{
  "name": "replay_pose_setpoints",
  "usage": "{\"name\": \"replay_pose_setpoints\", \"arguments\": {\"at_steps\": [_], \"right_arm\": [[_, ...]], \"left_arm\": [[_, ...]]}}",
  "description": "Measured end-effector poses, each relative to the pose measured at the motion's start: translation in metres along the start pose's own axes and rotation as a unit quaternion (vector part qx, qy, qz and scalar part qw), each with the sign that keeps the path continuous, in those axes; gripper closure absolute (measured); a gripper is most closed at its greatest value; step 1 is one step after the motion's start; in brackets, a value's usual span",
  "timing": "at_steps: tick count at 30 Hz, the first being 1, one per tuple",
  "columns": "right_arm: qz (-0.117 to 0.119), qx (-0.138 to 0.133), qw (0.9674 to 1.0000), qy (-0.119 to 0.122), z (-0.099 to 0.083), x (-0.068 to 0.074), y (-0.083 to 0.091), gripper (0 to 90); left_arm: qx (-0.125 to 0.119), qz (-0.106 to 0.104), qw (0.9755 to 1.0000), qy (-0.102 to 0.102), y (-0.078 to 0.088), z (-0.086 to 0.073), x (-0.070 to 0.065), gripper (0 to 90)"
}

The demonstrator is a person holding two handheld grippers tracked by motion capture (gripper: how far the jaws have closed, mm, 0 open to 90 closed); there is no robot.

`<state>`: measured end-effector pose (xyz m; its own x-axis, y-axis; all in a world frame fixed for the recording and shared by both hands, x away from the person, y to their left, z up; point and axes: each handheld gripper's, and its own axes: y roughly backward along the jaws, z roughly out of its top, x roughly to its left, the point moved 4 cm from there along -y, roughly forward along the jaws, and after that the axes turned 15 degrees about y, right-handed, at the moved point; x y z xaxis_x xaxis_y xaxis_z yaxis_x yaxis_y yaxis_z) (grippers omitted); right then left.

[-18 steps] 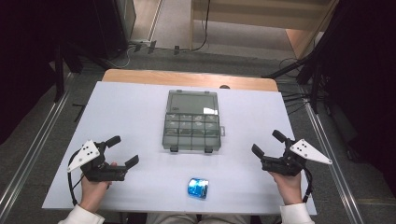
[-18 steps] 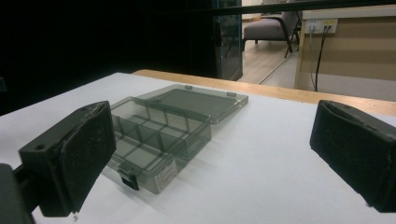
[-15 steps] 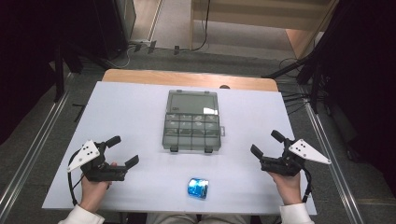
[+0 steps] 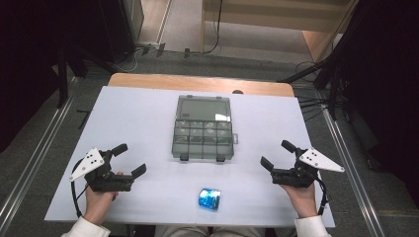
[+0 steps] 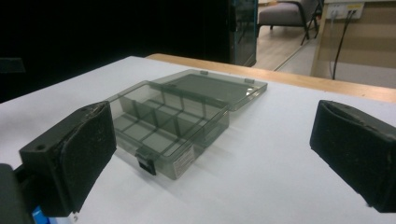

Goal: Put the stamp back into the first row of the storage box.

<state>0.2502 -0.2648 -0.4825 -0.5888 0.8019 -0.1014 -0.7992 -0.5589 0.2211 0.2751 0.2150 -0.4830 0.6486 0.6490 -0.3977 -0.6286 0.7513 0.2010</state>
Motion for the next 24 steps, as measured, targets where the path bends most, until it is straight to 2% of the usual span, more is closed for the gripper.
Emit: {"name": "replay_pose_setpoints", "arguments": {"at_steps": [14, 24], "right_arm": [[0.041, 0.031, 0.9985, 0.017, -0.002, 0.014, -0.009, 1.0], [0.068, 0.059, 0.9953, 0.037, -0.003, 0.027, -0.016, 0.7]], "left_arm": [[0.001, -0.001, 1.0, 0.004, 0.0, 0.0, 0.0, 0.0], [0.002, -0.002, 1.0, 0.006, 0.0, -0.001, 0.0, 0.0]]}}
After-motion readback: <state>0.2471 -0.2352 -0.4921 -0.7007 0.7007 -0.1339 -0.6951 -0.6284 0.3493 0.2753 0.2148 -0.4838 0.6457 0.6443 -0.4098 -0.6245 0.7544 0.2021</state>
